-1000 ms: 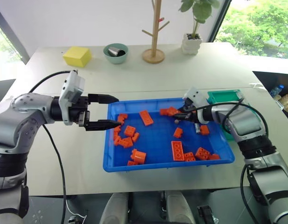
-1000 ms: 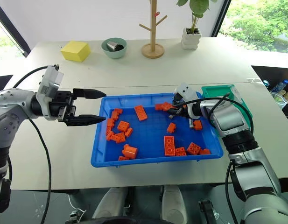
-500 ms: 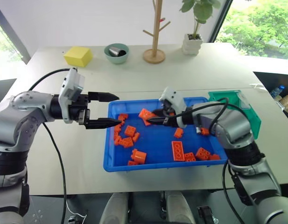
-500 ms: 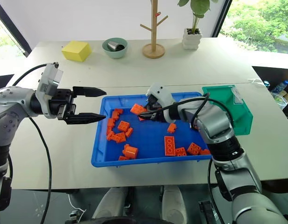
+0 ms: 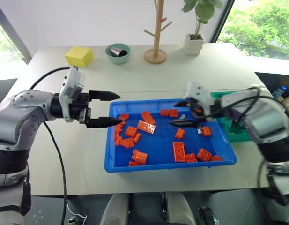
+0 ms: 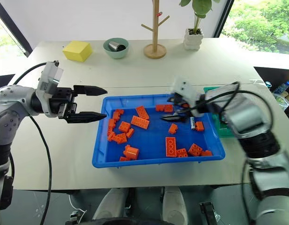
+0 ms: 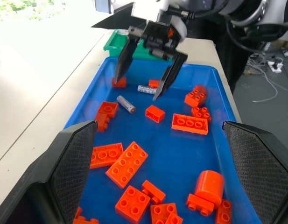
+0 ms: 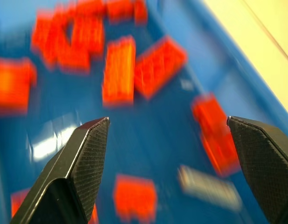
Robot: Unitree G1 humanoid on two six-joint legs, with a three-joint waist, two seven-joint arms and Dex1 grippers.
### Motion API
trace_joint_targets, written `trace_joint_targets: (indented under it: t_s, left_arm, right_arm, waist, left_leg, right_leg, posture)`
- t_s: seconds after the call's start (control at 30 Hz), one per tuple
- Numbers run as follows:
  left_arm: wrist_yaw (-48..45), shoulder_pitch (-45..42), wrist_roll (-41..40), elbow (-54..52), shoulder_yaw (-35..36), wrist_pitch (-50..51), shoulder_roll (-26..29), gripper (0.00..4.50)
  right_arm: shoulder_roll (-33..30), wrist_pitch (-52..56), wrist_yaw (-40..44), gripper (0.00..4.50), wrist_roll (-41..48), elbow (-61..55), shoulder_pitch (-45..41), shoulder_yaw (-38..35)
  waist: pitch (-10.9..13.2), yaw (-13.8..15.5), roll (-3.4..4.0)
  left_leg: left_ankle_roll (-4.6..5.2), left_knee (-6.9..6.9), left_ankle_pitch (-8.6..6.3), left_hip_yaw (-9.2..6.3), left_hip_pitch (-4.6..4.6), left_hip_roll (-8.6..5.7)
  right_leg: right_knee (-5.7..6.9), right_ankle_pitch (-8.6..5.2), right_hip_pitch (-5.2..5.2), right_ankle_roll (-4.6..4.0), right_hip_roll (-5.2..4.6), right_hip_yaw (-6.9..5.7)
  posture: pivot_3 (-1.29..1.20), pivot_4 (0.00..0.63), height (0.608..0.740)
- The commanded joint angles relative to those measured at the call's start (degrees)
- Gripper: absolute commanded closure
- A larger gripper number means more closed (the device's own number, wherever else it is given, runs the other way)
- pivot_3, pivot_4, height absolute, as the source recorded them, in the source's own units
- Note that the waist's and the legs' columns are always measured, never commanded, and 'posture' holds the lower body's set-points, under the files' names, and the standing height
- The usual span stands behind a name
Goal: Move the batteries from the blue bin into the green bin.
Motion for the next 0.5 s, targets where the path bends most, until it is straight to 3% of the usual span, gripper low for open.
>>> trace_joint_targets:
  t_s: [0.03,0.17,0.5]
  left_arm:
    - [-0.63,-1.44,0.04,-0.59,0.06,-0.89,0.09,0.0]
    - [-0.87,-1.39,-0.23,-1.12,0.11,-0.68,0.43,0.0]
    - [-0.43,-0.25,-0.86,-2.43,1.27,-0.23,1.56,0.0]
  right_arm:
    - [-1.49,-13.64,7.69,0.37,-5.55,6.52,-1.47,3.14]
    - [0.83,-28.66,8.65,0.37,-12.86,19.49,-3.79,5.34]
    - [7.46,-46.35,8.62,0.37,-19.35,38.04,-11.18,4.69]
  waist:
    - [0.0,-0.37,-0.01]
    - [0.02,-0.27,0.0]
    - [0.02,0.2,0.0]
  left_leg:
    - [0.0,-0.01,0.0,0.04,0.04,0.04]
    - [0.0,-0.04,0.0,0.11,0.11,0.06]
    - [-0.06,-0.04,0.02,0.09,0.08,0.02]
  right_leg:
    - [0.01,0.01,0.0,0.0,0.01,0.01]
    - [0.06,0.01,0.0,-0.01,0.01,0.02]
    - [0.04,0.01,0.0,-0.02,-0.01,0.07]
  posture:
    - [0.0,0.15,0.702]
    - [0.0,0.15,0.702]
    - [0.0,0.15,0.702]
